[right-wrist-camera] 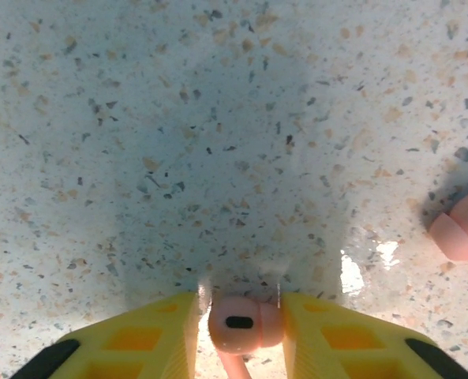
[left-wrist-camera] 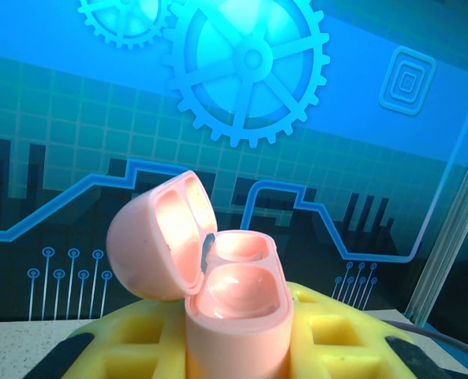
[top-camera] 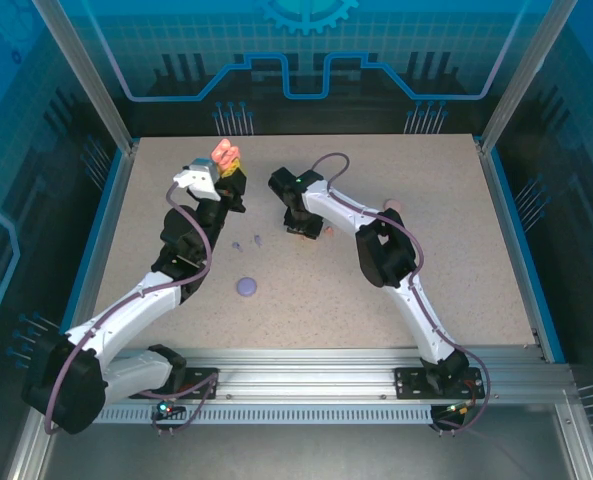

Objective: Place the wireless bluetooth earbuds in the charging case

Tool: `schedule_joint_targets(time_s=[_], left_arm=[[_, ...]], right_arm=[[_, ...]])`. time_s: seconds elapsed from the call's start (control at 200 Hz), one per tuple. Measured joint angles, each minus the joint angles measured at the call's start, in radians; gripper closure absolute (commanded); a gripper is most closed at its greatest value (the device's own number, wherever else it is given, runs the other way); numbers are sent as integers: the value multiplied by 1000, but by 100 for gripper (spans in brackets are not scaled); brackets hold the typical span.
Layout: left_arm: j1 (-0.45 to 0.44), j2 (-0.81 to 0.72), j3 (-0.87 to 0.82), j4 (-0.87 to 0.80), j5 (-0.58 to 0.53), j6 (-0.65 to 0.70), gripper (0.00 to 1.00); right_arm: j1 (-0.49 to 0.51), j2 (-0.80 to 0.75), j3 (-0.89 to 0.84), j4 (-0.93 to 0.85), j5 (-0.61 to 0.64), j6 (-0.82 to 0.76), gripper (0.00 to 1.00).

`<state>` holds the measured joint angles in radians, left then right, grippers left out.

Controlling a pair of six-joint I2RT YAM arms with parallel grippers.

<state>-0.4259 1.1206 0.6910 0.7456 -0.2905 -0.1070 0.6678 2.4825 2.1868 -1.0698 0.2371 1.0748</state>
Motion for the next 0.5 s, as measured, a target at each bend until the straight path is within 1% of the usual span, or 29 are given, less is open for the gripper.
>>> schedule_joint_targets(time_s=[0.205,0.33,0.5], left_arm=[[0,-10,0,-8,18,-18,100],[0,-21,-1,-14,28,-26,100],[0,-35,-10,-26,50,-31,100]], right_arm=[[0,-19,-39,39,-2,-59,78],[0,-39,-75,69,-1,-98,79],[0,-93,-170,146,-1,-141,79]])
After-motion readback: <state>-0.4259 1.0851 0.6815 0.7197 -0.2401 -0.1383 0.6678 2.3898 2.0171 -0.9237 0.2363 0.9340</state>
